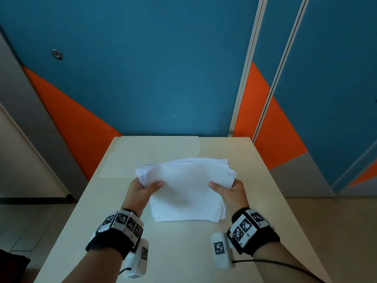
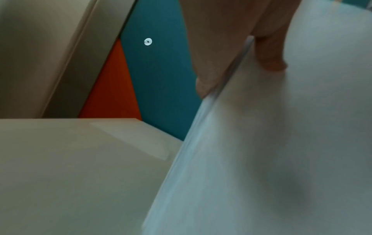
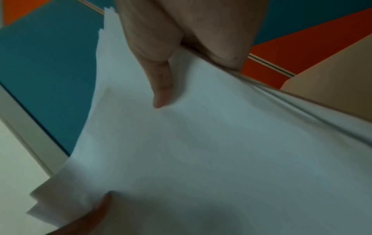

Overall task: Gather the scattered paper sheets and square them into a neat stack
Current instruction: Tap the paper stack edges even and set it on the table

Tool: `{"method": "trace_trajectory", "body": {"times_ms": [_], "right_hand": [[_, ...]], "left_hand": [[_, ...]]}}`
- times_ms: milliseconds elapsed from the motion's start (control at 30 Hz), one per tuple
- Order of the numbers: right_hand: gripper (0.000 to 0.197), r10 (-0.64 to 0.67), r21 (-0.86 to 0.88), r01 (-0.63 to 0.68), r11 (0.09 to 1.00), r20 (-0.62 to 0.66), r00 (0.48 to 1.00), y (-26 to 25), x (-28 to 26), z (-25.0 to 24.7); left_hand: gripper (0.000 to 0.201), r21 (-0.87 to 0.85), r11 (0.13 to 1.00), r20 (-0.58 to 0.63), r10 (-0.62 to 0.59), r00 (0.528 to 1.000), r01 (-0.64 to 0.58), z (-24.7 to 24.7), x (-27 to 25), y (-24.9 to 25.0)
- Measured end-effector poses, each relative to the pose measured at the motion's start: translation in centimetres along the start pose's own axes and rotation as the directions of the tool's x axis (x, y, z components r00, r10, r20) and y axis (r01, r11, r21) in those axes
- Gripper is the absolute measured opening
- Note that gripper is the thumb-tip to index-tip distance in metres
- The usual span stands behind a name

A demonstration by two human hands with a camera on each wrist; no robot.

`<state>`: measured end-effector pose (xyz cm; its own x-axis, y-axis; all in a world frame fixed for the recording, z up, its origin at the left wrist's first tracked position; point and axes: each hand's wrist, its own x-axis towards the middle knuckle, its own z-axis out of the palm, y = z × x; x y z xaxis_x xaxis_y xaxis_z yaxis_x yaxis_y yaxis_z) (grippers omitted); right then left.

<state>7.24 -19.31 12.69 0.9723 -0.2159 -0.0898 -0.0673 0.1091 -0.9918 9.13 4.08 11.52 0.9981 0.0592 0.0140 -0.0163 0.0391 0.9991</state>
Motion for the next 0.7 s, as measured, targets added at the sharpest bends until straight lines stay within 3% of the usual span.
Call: {"method": "trace_trajectory", "body": {"times_ms": [100, 267, 400, 533, 700], "right_hand": [[0.019, -0.067, 0.058, 0.068, 0.996, -0.007, 0.998, -1.0, -0.1, 0.1], [0.026, -0.103, 0.024, 0.102, 0.994, 0.034, 0.994, -1.3, -0.9, 0.3], [0.034, -0.145, 0.155, 0.157, 0.975, -0.087, 0.986, -1.4, -1.6, 1.2], [0.035, -0.237, 0.103, 0.268, 0.958, -0.247, 0.940, -2.8, -1.2, 2.3], [0.035, -0.232, 0.098, 0.279, 0.955, -0.337, 0.912, -3.0, -0.7, 2.9]], "left_hand": [[0.036, -0.041, 0.997, -0.035, 0.059, 0.998, -0.061, 0.5, 0.0, 1.4], [0.063, -0.086, 0.993, -0.046, 0.075, 0.996, -0.078, 0.8, -0.5, 1.8], [0.046, -0.168, 0.980, -0.187, 0.071, 0.980, -0.103, 2.0, -1.1, 1.8], [0.046, -0.163, 0.977, -0.338, 0.079, 0.938, -0.141, 2.6, -0.6, 2.4], [0.017, -0.166, 0.980, -0.398, 0.038, 0.916, -0.113, 3.2, 0.0, 2.7]]}}
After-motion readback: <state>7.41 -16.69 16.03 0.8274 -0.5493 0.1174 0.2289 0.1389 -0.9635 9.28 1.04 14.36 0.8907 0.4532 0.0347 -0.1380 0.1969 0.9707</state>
